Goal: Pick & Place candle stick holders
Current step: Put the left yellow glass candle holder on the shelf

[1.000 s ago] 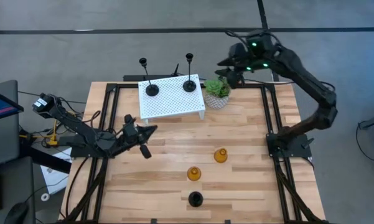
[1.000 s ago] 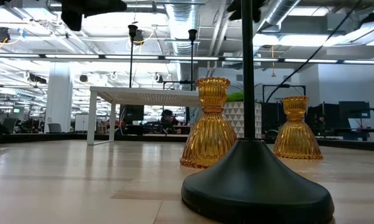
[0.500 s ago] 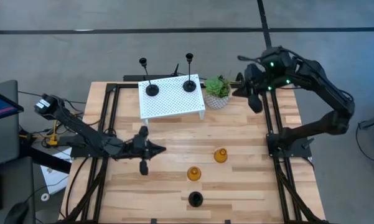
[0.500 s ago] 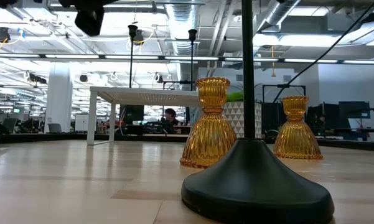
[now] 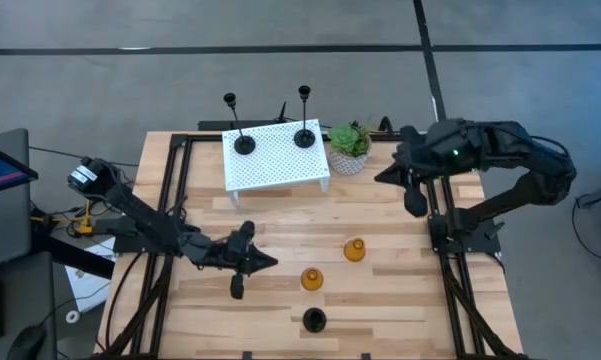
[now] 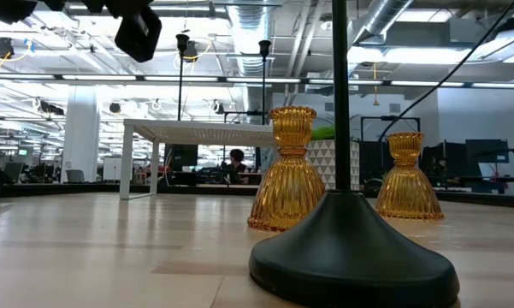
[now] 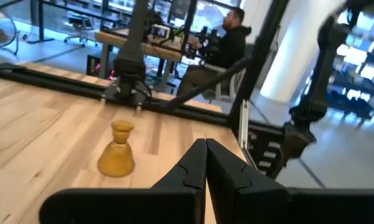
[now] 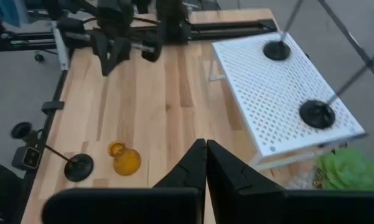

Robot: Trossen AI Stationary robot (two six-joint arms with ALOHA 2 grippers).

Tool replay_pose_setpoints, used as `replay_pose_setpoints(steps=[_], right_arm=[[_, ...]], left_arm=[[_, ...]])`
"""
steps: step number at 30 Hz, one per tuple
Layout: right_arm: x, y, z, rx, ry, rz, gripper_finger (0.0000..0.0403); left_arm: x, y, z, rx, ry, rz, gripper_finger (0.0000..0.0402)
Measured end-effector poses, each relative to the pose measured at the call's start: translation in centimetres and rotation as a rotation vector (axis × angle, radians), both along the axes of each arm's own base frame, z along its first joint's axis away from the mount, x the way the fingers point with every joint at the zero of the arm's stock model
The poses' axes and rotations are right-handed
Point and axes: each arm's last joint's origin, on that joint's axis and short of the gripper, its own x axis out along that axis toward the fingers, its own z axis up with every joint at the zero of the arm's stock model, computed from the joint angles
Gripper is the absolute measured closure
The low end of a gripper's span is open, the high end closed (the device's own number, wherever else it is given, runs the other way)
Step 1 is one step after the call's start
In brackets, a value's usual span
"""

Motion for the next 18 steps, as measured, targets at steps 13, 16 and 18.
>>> replay_pose_setpoints(steps=[13, 16, 18], right_arm=[[0.7, 3.4, -4.7, 0.092, -0.081, 0.114, 0.0403], [0.2, 4.3, -6.1, 0.137, -0.128, 0.13, 0.0403], [-0.1, 4.8, -6.9, 0.153, -0.159, 0.134, 0.0403]], left_arm=[[3.0, -5.3, 1.3, 0.101, 0.009, -0.002, 0.0397], [3.1, -6.2, 0.6, 0.114, 0.031, -0.025, 0.0397], [3.2, -6.6, 0.0, 0.1, 0.051, -0.038, 0.0397]])
